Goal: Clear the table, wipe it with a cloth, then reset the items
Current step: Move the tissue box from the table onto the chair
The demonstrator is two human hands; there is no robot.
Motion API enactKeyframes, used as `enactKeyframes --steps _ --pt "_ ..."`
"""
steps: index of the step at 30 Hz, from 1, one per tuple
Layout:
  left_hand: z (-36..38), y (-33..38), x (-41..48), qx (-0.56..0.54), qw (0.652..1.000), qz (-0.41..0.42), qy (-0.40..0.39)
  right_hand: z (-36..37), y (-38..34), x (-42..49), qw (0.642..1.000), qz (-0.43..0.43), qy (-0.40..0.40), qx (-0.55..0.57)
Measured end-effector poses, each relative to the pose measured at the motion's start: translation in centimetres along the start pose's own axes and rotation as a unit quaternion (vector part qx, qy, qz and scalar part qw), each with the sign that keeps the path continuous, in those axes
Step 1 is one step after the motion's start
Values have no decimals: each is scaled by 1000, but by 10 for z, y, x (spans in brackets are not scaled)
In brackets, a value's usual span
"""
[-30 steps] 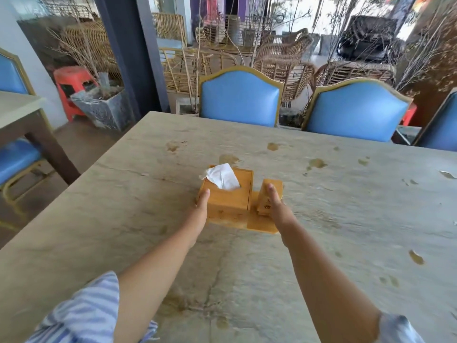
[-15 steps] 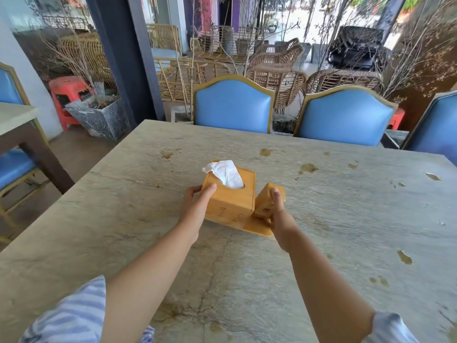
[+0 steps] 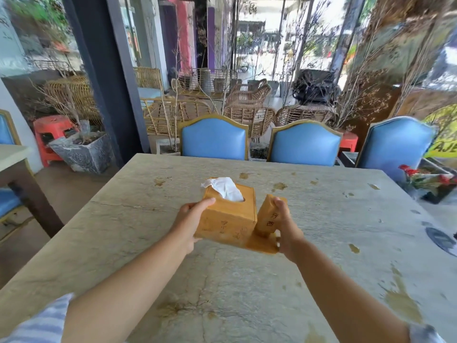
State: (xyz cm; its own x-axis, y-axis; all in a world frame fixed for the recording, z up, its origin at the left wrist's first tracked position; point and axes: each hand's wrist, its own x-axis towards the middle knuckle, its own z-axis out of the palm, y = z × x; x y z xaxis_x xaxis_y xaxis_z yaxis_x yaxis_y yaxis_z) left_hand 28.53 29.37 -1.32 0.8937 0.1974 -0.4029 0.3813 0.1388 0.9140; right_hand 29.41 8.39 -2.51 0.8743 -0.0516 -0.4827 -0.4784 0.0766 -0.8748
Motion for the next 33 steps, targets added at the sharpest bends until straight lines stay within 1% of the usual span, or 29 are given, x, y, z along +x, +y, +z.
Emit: enactKeyframes --steps 5,11,15,18,20,22,24,26,28,33 --pt "21 3 -63 30 998 -22 -50 -44 -4 -61 1000 -19 15 2" --pt "90 -19 -145 58 992 -31 -110 -135 1 -135 998 -27 47 20" --pt "158 -49 -202 64 986 -36 -152 -219 20 -184 992 -49 111 28" --pt "213 -80 -246 73 978 -39 -190 -290 40 -221 979 -97 174 36" --pt "248 -102 -273 81 974 -38 -206 -334 52 -246 972 -119 198 35" --pt "279 -122 -297 92 969 -47 -225 -375 64 -268 971 -113 207 29" --pt "307 -134 -319 84 962 -73 -250 -415 75 -284 977 -92 191 31" --pt "333 -143 -335 63 953 -105 -279 -453 84 -296 976 -66 203 44" --pt "359 -148 -346 67 941 -124 -306 -486 96 -301 977 -58 202 43" --pt "424 -156 -347 113 914 -121 -370 -557 113 -299 979 -29 183 83"
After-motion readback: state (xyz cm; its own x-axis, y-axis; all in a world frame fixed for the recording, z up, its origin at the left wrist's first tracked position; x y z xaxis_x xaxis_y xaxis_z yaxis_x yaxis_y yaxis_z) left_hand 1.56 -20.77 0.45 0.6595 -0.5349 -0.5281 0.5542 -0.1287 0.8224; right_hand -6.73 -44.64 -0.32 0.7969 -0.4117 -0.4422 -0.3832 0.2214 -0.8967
